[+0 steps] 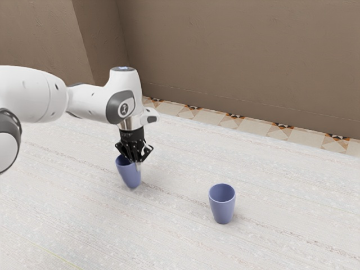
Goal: Place the left cup onto the right cup
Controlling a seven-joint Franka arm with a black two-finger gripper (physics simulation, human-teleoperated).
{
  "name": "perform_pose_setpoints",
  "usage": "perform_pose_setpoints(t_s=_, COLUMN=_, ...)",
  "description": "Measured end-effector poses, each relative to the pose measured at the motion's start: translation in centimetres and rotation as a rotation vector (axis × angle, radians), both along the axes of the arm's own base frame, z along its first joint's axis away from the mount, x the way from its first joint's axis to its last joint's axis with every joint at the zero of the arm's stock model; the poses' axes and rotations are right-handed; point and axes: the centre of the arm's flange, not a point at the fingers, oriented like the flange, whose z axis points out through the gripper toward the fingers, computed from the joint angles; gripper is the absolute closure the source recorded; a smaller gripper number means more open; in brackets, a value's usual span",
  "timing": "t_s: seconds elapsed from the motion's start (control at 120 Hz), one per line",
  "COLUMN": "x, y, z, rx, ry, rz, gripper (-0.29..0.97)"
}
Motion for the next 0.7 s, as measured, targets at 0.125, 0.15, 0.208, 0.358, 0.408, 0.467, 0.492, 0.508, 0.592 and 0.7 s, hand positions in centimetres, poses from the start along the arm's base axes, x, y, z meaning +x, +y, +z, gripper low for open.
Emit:
perform_pose_setpoints(t_s=0.125, x=-0.1, y=-0.1, z=1.4, rx=-0.004, ry=-0.017, rz=-0.004, gripper=0.78)
perform_pose_setpoints(t_s=0.15, x=-0.1, y=-0.2, z=1.7, rx=-0.005, ry=-0.020, rz=-0.006, gripper=0.78)
perform_pose_setpoints(t_s=0.208, x=-0.2, y=-0.3, z=2.4, rx=-0.007, ry=-0.027, rz=-0.008, gripper=0.78)
perform_pose_setpoints(t_s=0.358, x=-0.4, y=-0.8, z=4.0, rx=-0.012, ry=-0.041, rz=-0.020, gripper=0.78)
perform_pose_setpoints(t_s=0.408, x=-0.5, y=-1.1, z=4.5, rx=-0.015, ry=-0.045, rz=-0.025, gripper=0.78)
perform_pose_setpoints(t_s=0.467, x=-0.6, y=-1.4, z=5.3, rx=-0.016, ry=-0.051, rz=-0.033, gripper=0.78)
perform_pose_setpoints(t_s=0.492, x=-0.7, y=-1.6, z=5.6, rx=-0.016, ry=-0.052, rz=-0.037, gripper=0.78)
perform_pose_setpoints(t_s=0.508, x=-0.7, y=-1.7, z=5.8, rx=-0.016, ry=-0.053, rz=-0.040, gripper=0.78)
perform_pose_setpoints(t_s=0.592, x=-1.0, y=-2.1, z=6.8, rx=-0.016, ry=-0.060, rz=-0.053, gripper=0.78)
perform_pose_setpoints(t_s=0.7, x=-1.3, y=-2.8, z=8.0, rx=-0.019, ry=-0.065, rz=-0.068, gripper=0.78)
